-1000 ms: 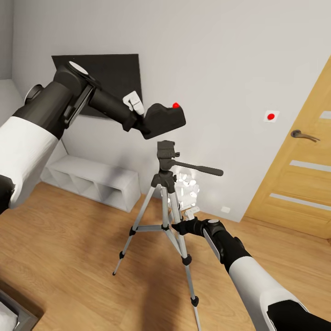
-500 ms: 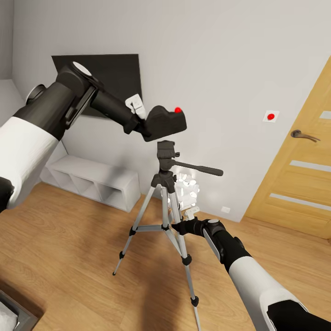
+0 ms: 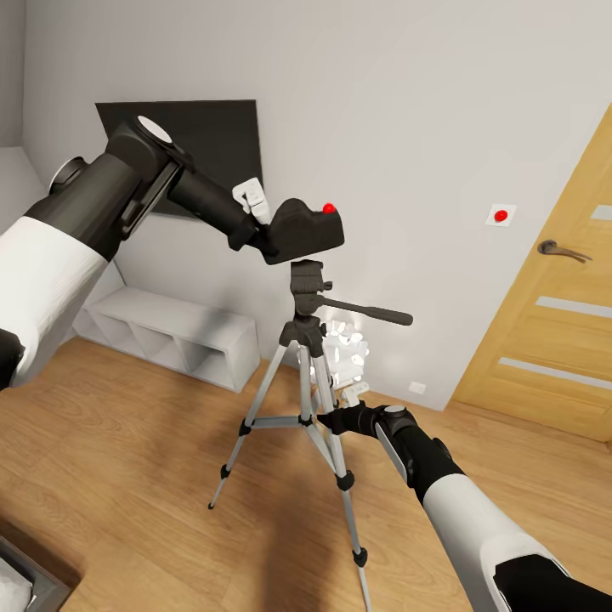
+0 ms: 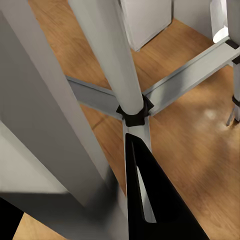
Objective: Attach the digital camera to the camera tripod in the bedroom.
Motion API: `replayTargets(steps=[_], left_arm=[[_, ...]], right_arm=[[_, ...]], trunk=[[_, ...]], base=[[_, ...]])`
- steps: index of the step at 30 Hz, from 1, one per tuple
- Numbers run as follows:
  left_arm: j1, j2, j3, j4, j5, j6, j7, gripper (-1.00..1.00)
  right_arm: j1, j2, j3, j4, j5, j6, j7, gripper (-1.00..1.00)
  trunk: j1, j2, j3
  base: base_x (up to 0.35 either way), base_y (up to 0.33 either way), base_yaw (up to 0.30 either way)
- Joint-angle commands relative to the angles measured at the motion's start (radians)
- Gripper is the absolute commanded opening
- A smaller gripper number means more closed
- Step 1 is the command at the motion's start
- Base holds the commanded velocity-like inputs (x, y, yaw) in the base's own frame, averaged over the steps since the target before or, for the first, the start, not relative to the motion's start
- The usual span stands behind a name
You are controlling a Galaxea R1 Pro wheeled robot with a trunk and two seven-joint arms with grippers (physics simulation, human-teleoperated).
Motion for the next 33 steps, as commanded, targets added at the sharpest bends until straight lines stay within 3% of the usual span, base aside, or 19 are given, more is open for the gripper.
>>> replayTargets(steps=[1,18,30,33], left_arm=[[-0.002,0.001,-0.001,-0.001,-0.005,0.009,-0.007,-1.0],[-0.001,0.0,-0.003,-0.033,-0.005,0.009,-0.006,-1.0],[-0.001,-0.005,-0.026,-0.03,-0.006,0.007,-0.004,-1.0],[-0.001,-0.005,-0.048,-0.03,-0.006,0.007,-0.004,-1.0]], right_arm=[[0.0,0.0,0.001,0.0,0.072,-0.001,-0.022,-1.0],[0.0,0.0,0.001,0.0,0.072,-0.001,-0.022,-1.0],[0.0,0.0,0.001,0.0,0.072,-0.001,-0.022,-1.0],[0.0,0.0,0.001,0.0,0.071,-0.001,-0.022,-1.0]], trunk=[[0.001,-0.002,-0.002],[0.001,-0.002,-0.002],[0.001,-0.002,-0.002],[0.001,-0.002,-0.002]], base=[[0.0,0.0,0.0],[0.0,0.0,0.0],[0.0,0.0,0.0],[0.0,0.0,0.0]])
